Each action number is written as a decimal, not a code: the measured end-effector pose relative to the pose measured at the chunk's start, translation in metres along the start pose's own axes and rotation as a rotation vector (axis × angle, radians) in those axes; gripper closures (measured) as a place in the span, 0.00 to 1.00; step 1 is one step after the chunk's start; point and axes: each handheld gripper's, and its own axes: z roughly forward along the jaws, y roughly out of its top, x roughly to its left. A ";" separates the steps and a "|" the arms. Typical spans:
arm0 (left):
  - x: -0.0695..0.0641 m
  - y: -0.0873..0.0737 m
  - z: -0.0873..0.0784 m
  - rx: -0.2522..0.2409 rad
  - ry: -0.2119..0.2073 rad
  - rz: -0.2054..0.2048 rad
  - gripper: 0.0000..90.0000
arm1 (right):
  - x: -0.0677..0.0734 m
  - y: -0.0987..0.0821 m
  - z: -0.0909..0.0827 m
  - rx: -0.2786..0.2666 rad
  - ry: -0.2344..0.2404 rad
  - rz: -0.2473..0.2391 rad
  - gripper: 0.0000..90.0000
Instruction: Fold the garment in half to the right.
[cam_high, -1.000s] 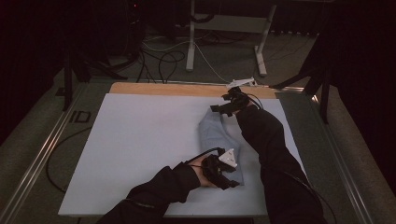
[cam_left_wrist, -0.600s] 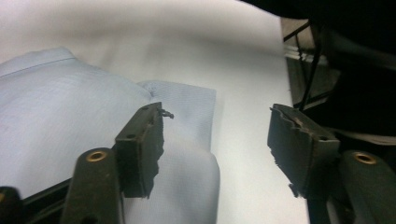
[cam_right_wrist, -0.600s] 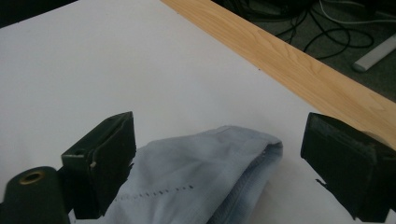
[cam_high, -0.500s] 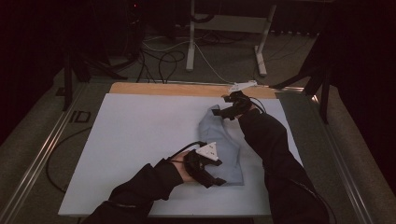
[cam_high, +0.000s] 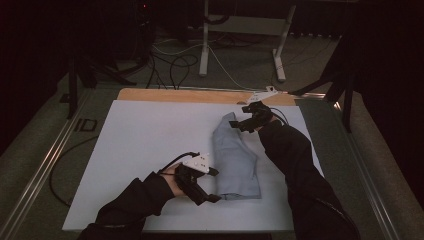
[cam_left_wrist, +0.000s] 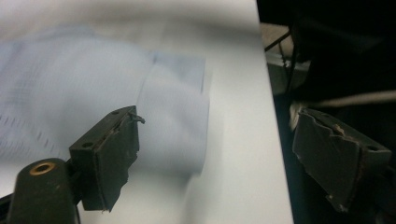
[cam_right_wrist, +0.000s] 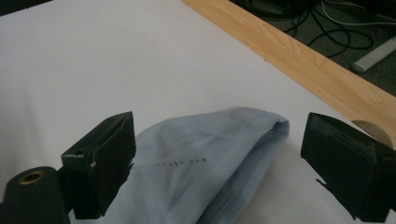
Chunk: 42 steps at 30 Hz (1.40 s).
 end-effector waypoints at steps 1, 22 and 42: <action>0.001 -0.005 -0.003 0.009 0.007 -0.010 0.11 | 0.000 -0.001 -0.001 -0.005 0.002 0.003 0.11; -0.006 -0.096 -0.075 -0.097 0.339 -0.201 0.00 | -0.003 -0.003 0.026 0.000 -0.045 0.122 0.11; -0.024 -0.135 -0.098 -0.134 0.480 -0.282 0.00 | -0.021 -0.032 0.064 0.191 -0.120 0.171 0.88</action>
